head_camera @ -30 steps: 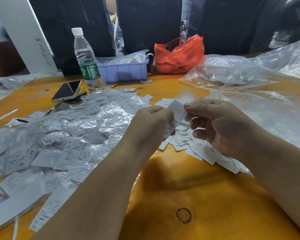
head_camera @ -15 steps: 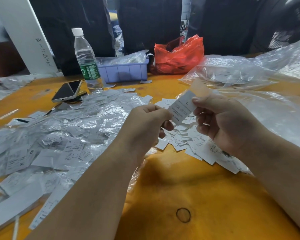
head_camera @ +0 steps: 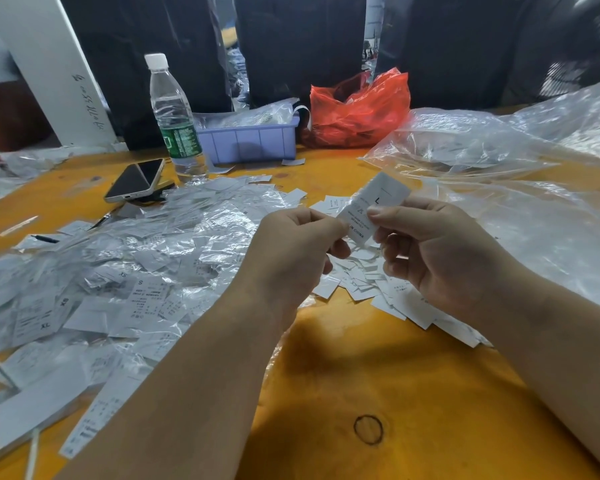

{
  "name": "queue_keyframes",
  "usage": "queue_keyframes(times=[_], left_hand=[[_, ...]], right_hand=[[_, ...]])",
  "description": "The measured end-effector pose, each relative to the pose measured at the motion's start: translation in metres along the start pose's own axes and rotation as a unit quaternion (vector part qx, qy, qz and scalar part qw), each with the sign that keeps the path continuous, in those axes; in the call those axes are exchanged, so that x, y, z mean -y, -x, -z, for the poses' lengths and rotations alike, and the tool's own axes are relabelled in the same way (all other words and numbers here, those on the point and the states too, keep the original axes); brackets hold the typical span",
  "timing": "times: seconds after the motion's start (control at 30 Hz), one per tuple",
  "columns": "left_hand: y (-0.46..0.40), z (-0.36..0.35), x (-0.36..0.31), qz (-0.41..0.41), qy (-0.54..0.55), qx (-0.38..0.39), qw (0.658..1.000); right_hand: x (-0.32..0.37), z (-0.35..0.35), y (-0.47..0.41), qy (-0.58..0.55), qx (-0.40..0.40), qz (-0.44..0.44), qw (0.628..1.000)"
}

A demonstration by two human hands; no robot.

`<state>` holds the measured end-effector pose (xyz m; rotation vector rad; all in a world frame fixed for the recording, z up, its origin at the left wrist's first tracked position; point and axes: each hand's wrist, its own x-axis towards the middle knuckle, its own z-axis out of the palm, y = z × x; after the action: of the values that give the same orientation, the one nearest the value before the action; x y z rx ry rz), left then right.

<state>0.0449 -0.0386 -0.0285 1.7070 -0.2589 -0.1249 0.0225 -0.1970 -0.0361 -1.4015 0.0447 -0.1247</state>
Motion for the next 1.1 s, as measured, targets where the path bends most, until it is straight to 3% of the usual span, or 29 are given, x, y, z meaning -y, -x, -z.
queue_keyframes(times=[0.83,1.0,1.1], left_hand=[[-0.002,0.002,0.001,0.012,0.058,0.018,0.998],[-0.002,0.006,-0.001,0.015,0.052,-0.011,0.998],[-0.002,0.011,-0.006,-0.034,0.029,-0.075,0.996]], right_hand=[[0.0,0.0,0.0,-0.003,0.022,-0.02,1.0],[0.001,0.0,0.0,-0.01,0.031,-0.036,0.999],[0.003,0.003,0.0,0.025,-0.009,-0.008,1.0]])
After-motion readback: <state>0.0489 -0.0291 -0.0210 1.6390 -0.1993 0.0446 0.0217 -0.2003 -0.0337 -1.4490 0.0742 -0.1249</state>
